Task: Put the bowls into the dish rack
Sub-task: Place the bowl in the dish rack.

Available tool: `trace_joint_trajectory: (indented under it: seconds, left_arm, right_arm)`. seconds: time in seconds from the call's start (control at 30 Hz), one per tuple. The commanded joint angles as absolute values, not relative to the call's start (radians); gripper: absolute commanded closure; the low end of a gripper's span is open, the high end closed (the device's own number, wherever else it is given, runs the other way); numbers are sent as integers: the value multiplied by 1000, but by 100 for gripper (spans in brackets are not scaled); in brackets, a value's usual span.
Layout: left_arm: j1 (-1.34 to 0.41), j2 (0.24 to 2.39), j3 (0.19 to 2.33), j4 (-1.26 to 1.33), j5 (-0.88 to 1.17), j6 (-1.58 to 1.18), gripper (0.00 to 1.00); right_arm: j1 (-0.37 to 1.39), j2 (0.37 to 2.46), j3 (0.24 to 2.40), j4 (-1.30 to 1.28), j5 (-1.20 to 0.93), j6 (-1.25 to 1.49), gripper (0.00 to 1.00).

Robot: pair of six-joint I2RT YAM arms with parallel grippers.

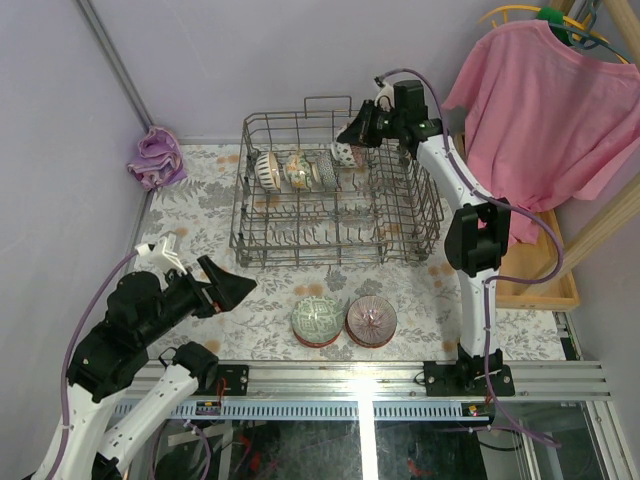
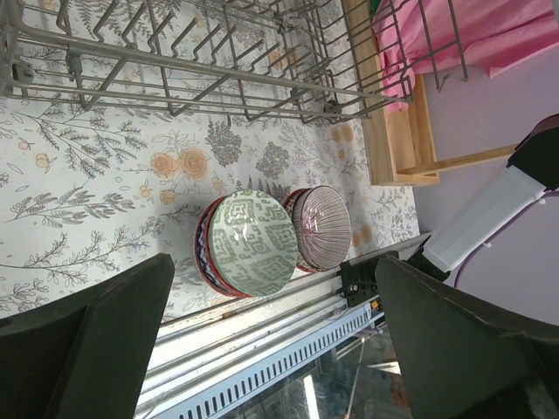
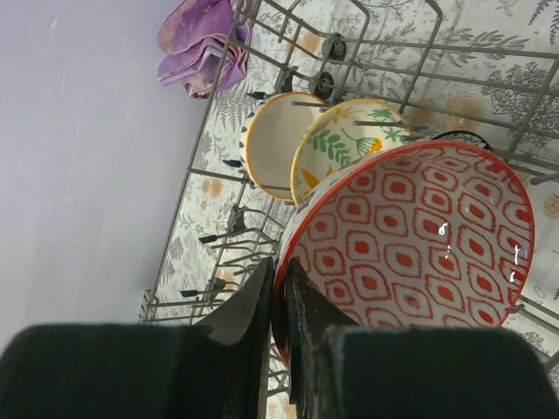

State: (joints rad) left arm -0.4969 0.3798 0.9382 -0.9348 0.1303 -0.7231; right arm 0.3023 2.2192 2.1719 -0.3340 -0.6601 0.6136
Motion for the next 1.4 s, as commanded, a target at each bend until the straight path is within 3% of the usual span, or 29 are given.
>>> trace_joint_trajectory:
  seconds: [0.0,1.0,1.37]
  left_arm:
    - [-499,401,932,-887,134,-689,0]
    - [-499,459,900,-829,141,-686,0]
    - [-499,475,887,-804,147,-691,0]
  right_arm:
    - [284,2211,2200,-229,-713,646,96]
    - [248,2233,2008,-78,-742,678,92]
    - [243,2244,1986,-92,-730,652,76]
